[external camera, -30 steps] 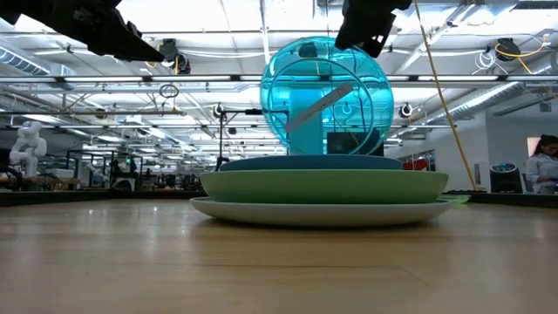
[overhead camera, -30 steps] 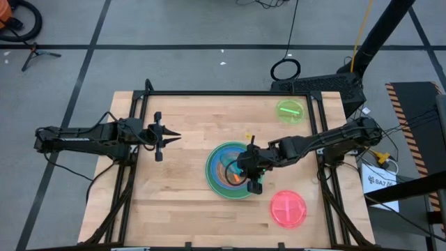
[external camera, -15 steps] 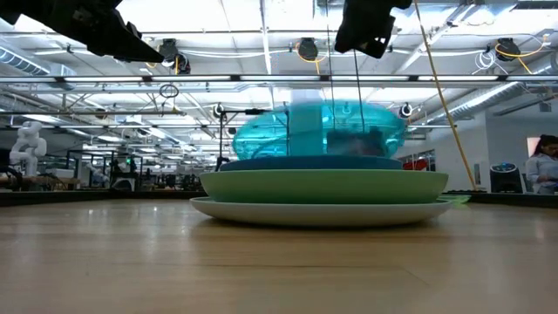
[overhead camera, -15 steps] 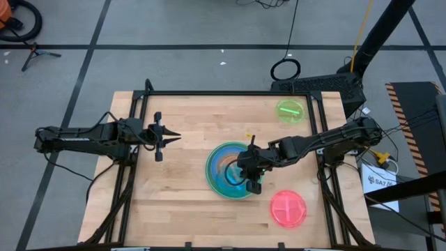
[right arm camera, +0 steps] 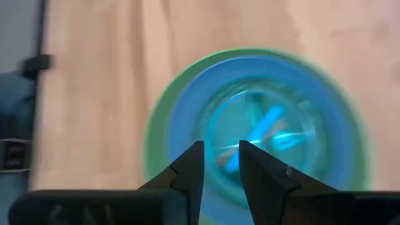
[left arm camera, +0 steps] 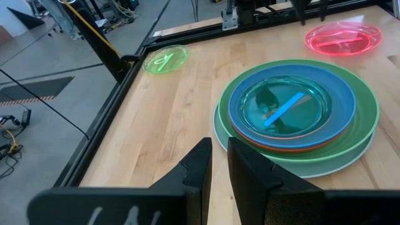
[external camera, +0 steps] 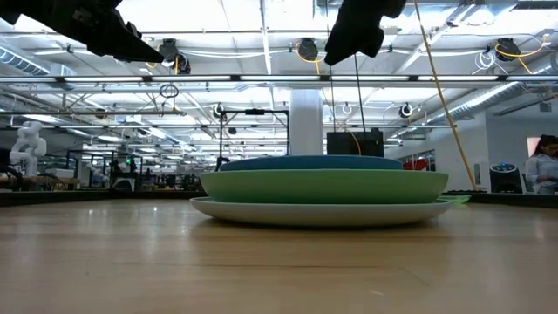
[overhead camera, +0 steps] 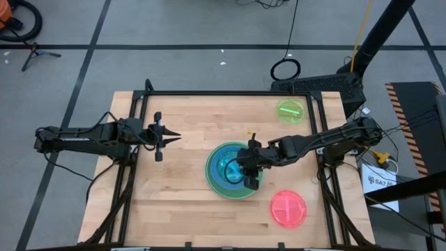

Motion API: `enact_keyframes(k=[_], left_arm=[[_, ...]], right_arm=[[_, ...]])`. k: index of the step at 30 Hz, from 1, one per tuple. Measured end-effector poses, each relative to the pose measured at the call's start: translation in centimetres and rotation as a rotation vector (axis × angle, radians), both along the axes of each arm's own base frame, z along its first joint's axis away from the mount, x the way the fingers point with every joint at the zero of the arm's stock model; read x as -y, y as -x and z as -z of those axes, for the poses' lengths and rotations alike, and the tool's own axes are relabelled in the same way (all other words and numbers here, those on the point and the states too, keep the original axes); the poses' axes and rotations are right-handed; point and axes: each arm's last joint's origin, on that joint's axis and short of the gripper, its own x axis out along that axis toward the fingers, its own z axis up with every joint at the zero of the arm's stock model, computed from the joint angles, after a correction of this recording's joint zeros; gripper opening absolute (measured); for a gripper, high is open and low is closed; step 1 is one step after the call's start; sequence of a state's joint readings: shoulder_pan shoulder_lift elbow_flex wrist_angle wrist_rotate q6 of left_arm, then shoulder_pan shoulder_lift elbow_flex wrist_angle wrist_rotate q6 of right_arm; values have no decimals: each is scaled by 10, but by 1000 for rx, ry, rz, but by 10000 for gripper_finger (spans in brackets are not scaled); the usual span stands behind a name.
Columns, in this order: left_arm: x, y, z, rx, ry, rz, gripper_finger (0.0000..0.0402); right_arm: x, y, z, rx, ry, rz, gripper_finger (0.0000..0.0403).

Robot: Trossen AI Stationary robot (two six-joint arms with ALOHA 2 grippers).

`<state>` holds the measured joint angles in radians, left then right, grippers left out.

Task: Stack plastic plates
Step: Stack the light green plate on top of the blue plate

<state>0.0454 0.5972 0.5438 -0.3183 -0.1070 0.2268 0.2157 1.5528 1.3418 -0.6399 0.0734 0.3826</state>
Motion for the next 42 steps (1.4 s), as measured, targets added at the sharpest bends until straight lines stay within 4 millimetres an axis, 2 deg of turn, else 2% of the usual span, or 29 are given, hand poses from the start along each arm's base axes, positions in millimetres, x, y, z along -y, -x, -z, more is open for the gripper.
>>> enact_keyframes(k=[6, 12, 15, 21, 26, 31, 36, 42], left_arm=[[0, 0, 0, 1, 2, -1, 60], [0, 0, 0, 1, 6, -2, 60], [0, 0, 0, 2, 9, -4, 60], [0, 0, 0, 3, 12, -4, 60], [0, 0, 0, 3, 14, -5, 60], [0, 0, 0, 3, 14, -6, 60], [0, 0, 0, 3, 14, -5, 60], [0, 0, 0, 3, 14, -5, 60]], right_arm=[[7, -2, 12, 57, 244, 12, 94], [29, -7, 47, 169, 346, 48, 93], [50, -5, 64, 211, 338, 127, 93], [105, 10, 88, 119, 274, 397, 93], [154, 28, 95, 21, 209, 643, 93], [198, 54, 101, -76, 150, 891, 93], [229, 80, 106, -173, 79, 1000, 93], [249, 95, 106, -168, -15, 1041, 106]])
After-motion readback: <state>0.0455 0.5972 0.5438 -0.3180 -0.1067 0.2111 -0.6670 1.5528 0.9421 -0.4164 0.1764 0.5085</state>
